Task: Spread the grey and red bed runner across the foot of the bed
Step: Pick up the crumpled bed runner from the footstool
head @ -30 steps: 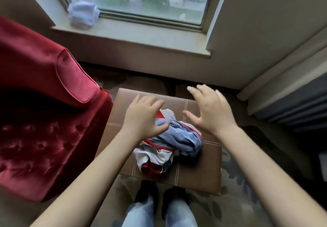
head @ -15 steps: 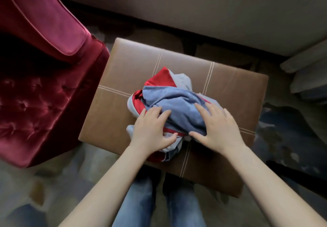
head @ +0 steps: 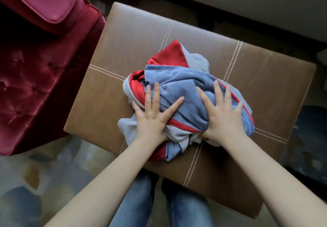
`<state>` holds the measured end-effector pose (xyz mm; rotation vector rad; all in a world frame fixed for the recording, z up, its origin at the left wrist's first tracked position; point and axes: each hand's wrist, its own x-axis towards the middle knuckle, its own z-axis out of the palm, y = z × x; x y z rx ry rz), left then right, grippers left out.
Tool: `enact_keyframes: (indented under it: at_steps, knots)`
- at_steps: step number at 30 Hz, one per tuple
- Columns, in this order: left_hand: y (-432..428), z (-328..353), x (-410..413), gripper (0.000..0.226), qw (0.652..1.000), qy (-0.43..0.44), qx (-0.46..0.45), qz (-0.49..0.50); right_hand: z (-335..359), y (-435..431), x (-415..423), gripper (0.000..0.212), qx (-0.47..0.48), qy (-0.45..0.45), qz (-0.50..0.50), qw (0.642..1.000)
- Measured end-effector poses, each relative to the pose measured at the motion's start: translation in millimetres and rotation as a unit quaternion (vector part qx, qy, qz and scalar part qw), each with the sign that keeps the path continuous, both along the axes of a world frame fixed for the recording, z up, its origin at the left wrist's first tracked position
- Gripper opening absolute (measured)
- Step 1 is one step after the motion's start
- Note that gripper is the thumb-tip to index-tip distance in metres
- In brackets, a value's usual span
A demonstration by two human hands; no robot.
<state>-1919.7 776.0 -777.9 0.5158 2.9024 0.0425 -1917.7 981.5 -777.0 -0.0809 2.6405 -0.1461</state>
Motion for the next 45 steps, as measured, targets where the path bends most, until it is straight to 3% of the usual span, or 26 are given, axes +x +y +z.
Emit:
enact_keyframes:
  at_steps: [9,13,18,26,34,45]
  knots:
    - [-11,-9,-40,0.088,0.996,-0.06,0.052,-0.05,-11,2,-15,0.101,-0.06,0.023,-0.03,0.997]
    - [-12,-7,-51,0.085,0.993,-0.065,0.069,-0.065,-12,-3,-16,0.088,-0.043,0.022,-0.039,0.998]
    - [-16,-2,-55,0.068,0.991,-0.05,0.097,-0.079,-6,-7,-15,0.085,-0.017,0.01,-0.048,0.999]
    - [-22,32,-60,0.064,0.989,-0.003,0.108,-0.102,27,-11,-13,0.076,-0.023,0.056,-0.057,0.997]
    - [-27,116,-74,0.065,0.984,0.044,0.12,-0.124,115,-12,-23,0.07,-0.024,0.127,-0.057,0.99]
    - [-2,314,-105,0.064,0.97,0.132,0.153,-0.133,320,14,-54,0.06,0.017,0.243,-0.058,0.968]
